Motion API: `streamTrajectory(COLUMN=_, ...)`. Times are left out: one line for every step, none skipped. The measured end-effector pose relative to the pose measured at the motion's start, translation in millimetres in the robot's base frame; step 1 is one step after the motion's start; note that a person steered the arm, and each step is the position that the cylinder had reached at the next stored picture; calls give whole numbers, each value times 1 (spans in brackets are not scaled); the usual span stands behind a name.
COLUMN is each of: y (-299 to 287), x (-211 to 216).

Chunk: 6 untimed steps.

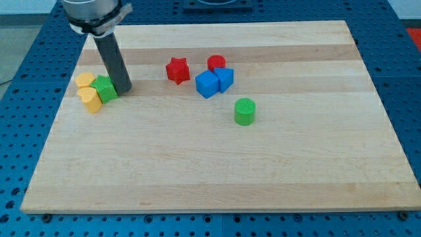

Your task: Move your arm to the green circle

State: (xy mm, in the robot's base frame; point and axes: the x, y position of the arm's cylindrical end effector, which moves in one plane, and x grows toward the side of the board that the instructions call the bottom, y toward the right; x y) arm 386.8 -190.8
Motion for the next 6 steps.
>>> streamTrajectory(y=31, x=0)
streamTrajectory(y=72, x=28)
streamTrajectory(y=114, x=46)
streamTrajectory(y=163, x=45)
streamTrajectory(y=215, x=37)
streamTrajectory(y=279, x=31)
